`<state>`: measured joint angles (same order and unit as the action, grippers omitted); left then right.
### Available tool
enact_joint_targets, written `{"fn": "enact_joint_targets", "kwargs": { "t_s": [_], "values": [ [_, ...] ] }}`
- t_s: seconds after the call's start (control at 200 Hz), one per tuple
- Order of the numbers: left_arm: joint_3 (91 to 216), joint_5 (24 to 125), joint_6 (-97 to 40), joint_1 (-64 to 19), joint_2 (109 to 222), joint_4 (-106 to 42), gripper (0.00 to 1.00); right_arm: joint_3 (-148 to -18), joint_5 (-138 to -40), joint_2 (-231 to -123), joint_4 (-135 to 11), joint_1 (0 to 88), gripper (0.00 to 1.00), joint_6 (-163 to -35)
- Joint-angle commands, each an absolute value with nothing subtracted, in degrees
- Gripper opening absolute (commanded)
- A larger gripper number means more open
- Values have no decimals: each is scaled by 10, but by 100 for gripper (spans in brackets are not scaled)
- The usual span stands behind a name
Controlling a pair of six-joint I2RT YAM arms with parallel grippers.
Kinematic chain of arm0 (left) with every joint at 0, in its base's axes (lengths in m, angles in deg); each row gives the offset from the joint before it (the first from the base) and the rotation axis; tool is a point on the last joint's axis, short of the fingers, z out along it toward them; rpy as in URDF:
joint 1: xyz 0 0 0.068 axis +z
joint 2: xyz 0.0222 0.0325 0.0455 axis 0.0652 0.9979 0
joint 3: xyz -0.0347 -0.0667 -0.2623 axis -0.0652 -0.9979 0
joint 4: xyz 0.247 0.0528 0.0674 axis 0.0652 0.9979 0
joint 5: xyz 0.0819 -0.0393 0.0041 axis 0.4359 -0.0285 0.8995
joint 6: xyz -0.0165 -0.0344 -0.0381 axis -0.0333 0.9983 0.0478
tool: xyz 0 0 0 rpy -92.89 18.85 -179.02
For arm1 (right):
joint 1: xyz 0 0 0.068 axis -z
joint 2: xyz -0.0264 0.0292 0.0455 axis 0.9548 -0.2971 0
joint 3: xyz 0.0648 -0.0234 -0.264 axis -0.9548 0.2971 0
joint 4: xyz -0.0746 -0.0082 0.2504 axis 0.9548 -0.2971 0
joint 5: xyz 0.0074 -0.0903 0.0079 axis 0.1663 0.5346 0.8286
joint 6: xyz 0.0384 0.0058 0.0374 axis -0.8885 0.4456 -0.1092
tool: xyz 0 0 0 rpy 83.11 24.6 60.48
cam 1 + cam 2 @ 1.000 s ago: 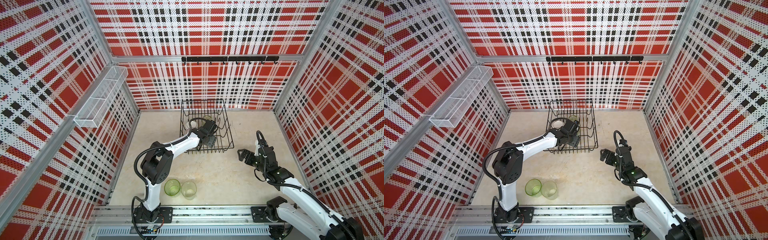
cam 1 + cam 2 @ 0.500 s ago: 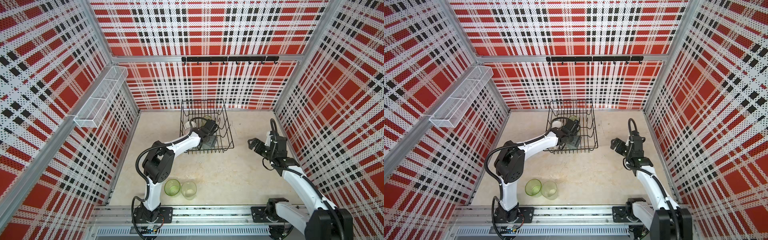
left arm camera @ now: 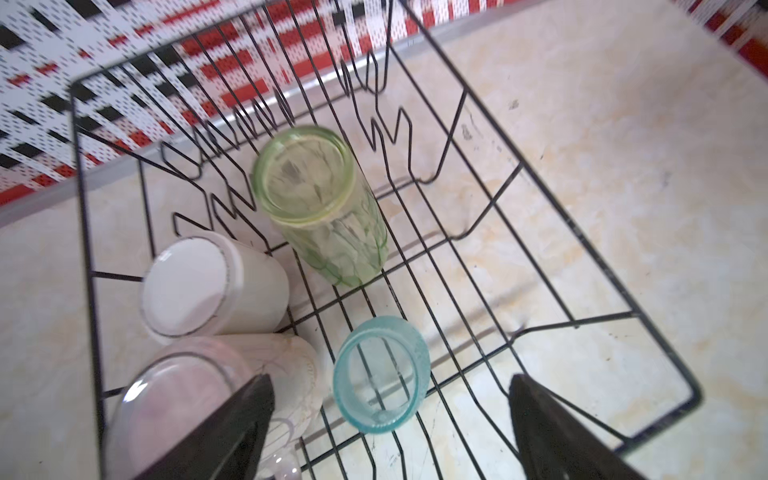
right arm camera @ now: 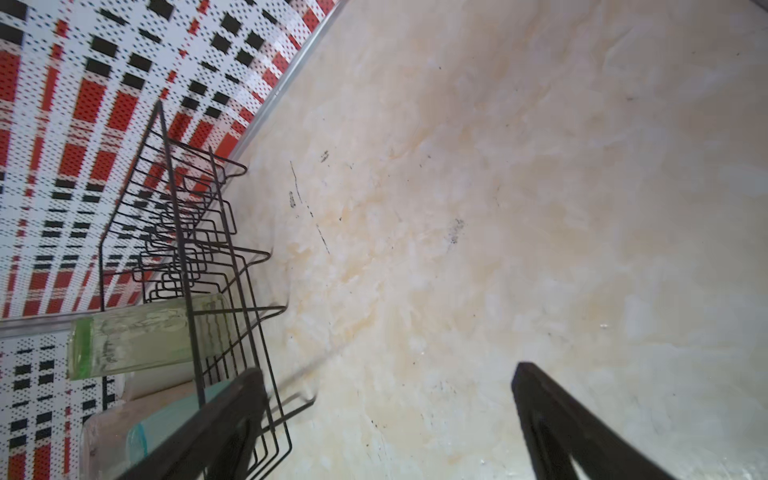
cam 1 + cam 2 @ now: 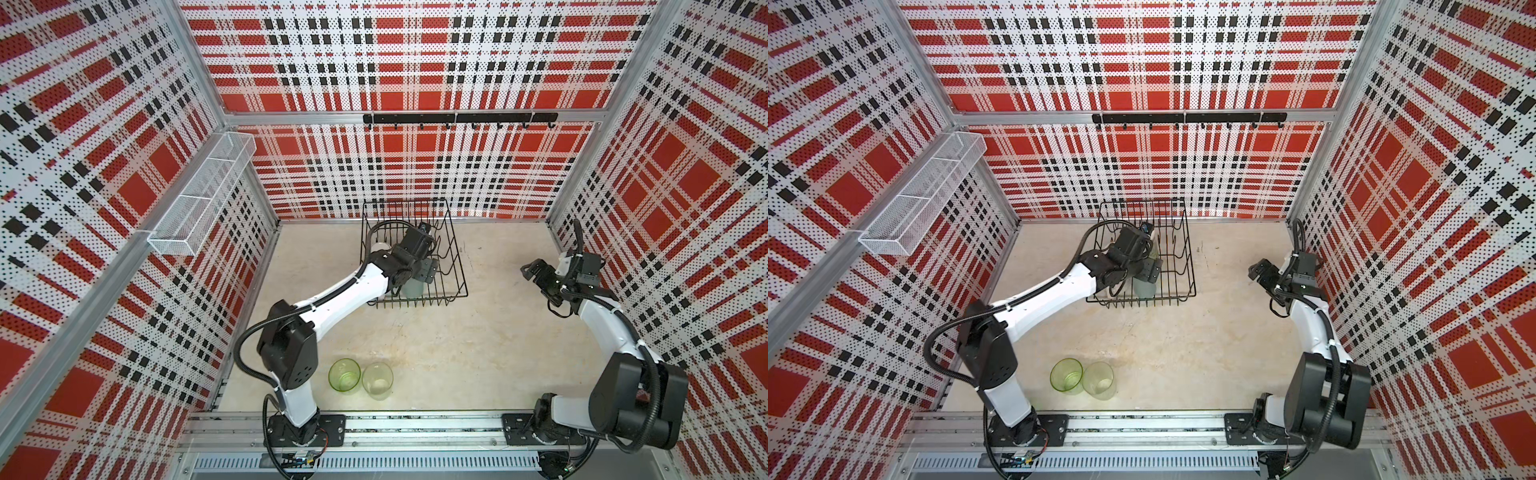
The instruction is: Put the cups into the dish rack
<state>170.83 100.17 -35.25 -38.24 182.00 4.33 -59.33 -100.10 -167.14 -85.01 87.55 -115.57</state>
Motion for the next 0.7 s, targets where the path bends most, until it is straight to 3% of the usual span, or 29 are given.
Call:
{"fn": "enact_joint_targets", "kwargs": {
  "t_s": [0.0, 0.14, 0.406, 0.697],
  "values": [
    [1681, 1036, -332, -376, 1746, 48, 94, -627, -1039, -1688, -903, 859, 92, -1114],
    [1598, 1032, -323, -332, 1662, 26, 99, -641, -985, -1663, -929, 758, 92, -1094],
    [1420, 967, -300, -151, 1527, -3, 99, -702, -867, -1622, -971, 482, 91, -1105],
    [1293, 868, -272, 15, 1457, -75, 98, -837, -795, -1724, -1009, 215, 89, -1133]
  ]
}}
